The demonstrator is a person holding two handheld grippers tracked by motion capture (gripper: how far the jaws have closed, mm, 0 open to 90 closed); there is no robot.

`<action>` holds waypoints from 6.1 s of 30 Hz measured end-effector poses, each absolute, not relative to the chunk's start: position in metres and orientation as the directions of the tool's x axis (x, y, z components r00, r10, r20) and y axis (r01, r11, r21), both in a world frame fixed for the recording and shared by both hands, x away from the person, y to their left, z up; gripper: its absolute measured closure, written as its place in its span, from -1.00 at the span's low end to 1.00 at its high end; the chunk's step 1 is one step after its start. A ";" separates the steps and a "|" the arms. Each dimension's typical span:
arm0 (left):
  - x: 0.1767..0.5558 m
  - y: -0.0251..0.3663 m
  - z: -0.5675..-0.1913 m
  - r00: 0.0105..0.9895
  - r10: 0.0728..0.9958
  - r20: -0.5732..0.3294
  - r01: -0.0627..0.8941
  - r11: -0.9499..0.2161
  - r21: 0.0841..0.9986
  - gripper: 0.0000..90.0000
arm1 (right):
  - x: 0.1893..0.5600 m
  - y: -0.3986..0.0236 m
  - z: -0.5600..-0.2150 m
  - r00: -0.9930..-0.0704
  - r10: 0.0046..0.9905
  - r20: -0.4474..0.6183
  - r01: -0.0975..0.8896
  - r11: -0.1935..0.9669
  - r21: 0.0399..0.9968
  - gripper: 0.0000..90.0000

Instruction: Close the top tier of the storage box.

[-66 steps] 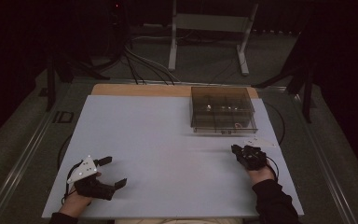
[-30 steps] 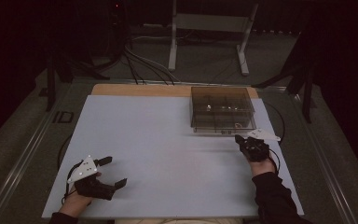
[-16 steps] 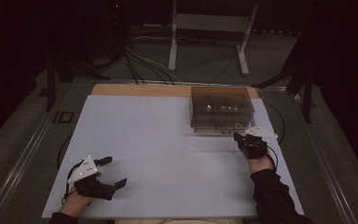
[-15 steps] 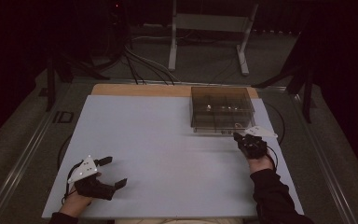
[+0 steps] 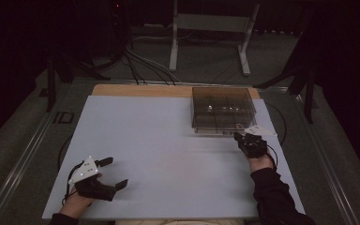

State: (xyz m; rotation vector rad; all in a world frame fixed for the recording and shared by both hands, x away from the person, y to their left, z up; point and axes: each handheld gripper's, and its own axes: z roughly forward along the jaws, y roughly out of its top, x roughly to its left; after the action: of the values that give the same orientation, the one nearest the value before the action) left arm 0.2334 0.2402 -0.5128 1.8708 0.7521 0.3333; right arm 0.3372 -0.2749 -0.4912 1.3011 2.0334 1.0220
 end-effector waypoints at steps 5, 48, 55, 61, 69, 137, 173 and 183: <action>0.233 0.240 -0.513 0.764 0.636 -0.111 0.345 -0.258 0.902 -1.00 | 0.339 -0.273 -0.492 -0.412 0.911 -0.030 0.526 0.265 0.808 1.00; 0.233 0.241 -0.513 0.764 0.635 -0.114 0.346 -0.255 0.903 -1.00 | 0.352 -0.273 -0.488 -0.396 0.918 -0.029 0.518 0.249 0.818 1.00; 0.233 0.241 -0.513 0.764 0.635 -0.114 0.346 -0.254 0.903 -1.00 | 0.354 -0.273 -0.488 -0.393 0.919 -0.035 0.516 0.252 0.819 1.00; 0.233 0.241 -0.513 0.764 0.635 -0.114 0.346 -0.255 0.903 -1.00 | 0.356 -0.272 -0.488 -0.390 0.920 -0.039 0.517 0.254 0.818 1.00; 0.233 0.241 -0.513 0.764 0.635 -0.114 0.347 -0.255 0.903 -1.00 | 0.359 -0.272 -0.489 -0.389 0.920 -0.041 0.519 0.256 0.815 1.00; 0.233 0.241 -0.513 0.763 0.636 -0.115 0.348 -0.254 0.902 -1.00 | 0.386 -0.271 -0.493 -0.360 0.931 -0.051 0.528 0.249 0.812 1.00; 0.233 0.241 -0.513 0.763 0.636 -0.116 0.349 -0.254 0.902 -1.00 | 0.405 -0.269 -0.498 -0.352 0.934 -0.056 0.539 0.251 0.804 1.00; 0.233 0.241 -0.513 0.762 0.636 -0.118 0.350 -0.253 0.902 -1.00 | 0.408 -0.270 -0.499 -0.346 0.937 -0.057 0.542 0.249 0.803 1.00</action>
State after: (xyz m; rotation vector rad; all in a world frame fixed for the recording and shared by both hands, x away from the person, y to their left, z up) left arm 0.2334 0.2409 -0.5130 1.8667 0.7575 0.3275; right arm 0.4084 -0.2700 -0.4988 1.3410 1.9847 0.9522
